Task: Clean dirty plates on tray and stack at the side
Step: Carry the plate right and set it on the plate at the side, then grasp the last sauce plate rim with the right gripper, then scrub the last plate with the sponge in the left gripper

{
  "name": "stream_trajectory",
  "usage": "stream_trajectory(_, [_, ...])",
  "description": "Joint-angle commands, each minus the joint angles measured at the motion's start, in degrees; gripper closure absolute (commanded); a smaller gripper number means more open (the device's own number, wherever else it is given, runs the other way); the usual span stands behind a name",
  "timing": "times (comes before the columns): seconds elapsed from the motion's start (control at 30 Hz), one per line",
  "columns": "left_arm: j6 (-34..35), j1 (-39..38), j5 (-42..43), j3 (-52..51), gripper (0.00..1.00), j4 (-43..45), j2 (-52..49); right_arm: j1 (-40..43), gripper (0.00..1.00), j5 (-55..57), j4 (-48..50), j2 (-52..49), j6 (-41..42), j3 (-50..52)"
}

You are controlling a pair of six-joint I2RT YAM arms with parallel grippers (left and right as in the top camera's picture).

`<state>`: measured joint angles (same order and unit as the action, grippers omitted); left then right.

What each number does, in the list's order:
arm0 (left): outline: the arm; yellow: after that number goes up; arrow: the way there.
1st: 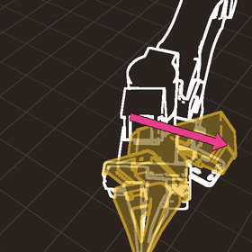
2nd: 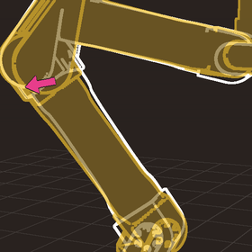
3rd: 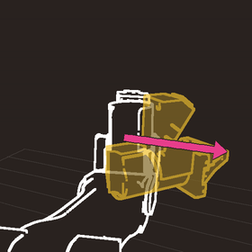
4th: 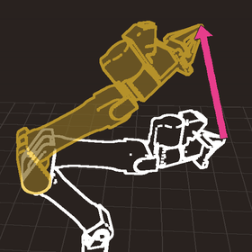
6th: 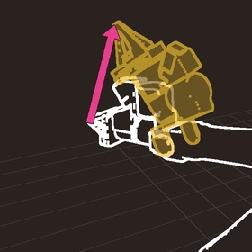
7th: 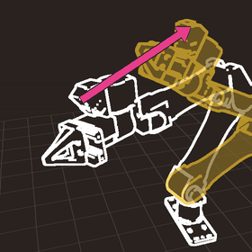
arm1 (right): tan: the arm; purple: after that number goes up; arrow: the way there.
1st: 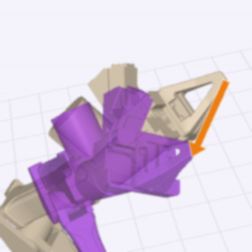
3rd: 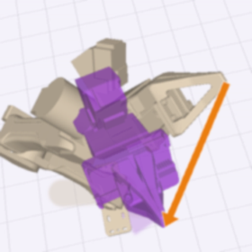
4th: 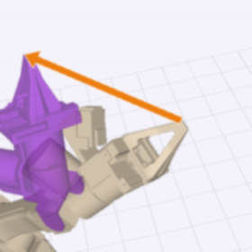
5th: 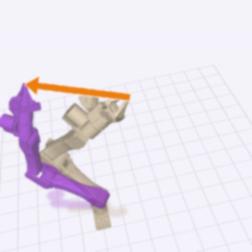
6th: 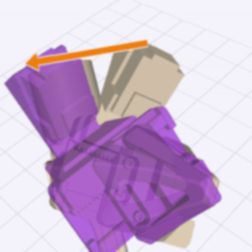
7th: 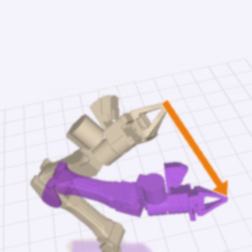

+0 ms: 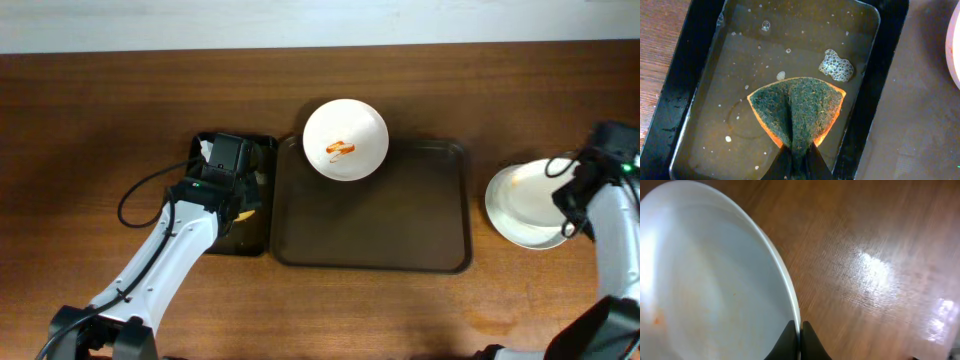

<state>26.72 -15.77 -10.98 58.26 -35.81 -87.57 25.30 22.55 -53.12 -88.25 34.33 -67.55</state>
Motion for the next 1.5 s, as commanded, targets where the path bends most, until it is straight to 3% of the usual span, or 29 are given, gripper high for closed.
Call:
stream_trajectory(0.0, [-0.7, 0.1, -0.1, 0.0, 1.00, 0.1, 1.1, 3.0, 0.88, -6.2, 0.2, -2.8, -2.4, 0.0])
stream_trajectory(0.1, [-0.7, 0.1, -0.2, 0.0, 1.00, 0.2, 1.1, 2.4, 0.57, -17.4, 1.6, -2.8, -9.5, 0.0])
stream_trajectory(0.27, [-0.7, 0.1, -0.2, 0.0, 1.00, 0.2, 1.1, -5.6, 0.50, -46.8, 3.0, -2.7, -26.7, -3.3])
stream_trajectory(0.33, [-0.7, 0.1, -0.2, 0.0, 1.00, 0.2, 1.1, -12.2, 0.43, -47.8, 5.5, -2.7, -28.2, -4.4])
stream_trajectory(0.47, [-0.7, 0.1, 0.4, 0.0, 1.00, 0.2, 1.1, -24.6, 0.39, -47.2, 17.4, -5.5, -27.9, -4.4])
stream_trajectory(0.6, [-0.7, 0.1, 0.9, 0.0, 1.00, 0.2, 1.1, -31.1, 0.38, -42.5, 24.4, -13.7, -20.3, -4.4])
stream_trajectory(0.8, [-0.7, 0.1, 0.9, 0.0, 1.00, 0.2, 1.1, -36.2, 0.44, -39.9, 32.3, -25.6, -11.3, -4.4])
stream_trajectory(0.9, [-0.7, 0.1, 0.9, 0.0, 1.00, 0.2, 1.1, -36.3, 0.60, -39.9, 33.6, -27.6, -9.6, -4.4])
stream_trajectory(0.97, [-0.7, 0.1, 0.9, 0.0, 1.00, 0.2, 1.1, -36.3, 0.78, -40.1, 33.2, -27.6, -9.6, -4.4])
stream_trajectory(1.07, [-0.7, 0.1, 0.9, 0.0, 1.00, 0.2, 1.1, -36.2, 0.95, -40.1, 28.8, -27.5, -9.9, -4.4])
stream_trajectory(1.2, [-0.7, 0.1, 1.6, 0.0, 1.00, 0.6, 1.1, -36.1, 0.96, -39.8, 18.0, -25.6, -11.8, -4.4])
stream_trajectory(1.3, [-5.6, 0.1, 13.2, 0.0, 1.00, 4.9, 1.1, -36.2, 0.96, -39.9, 7.5, -25.1, -12.2, -4.4])
stream_trajectory(1.47, [-8.8, -0.5, 39.4, 0.0, 1.00, 16.0, -2.8, -36.2, 0.96, -39.8, 4.3, -25.1, -14.6, -4.4])
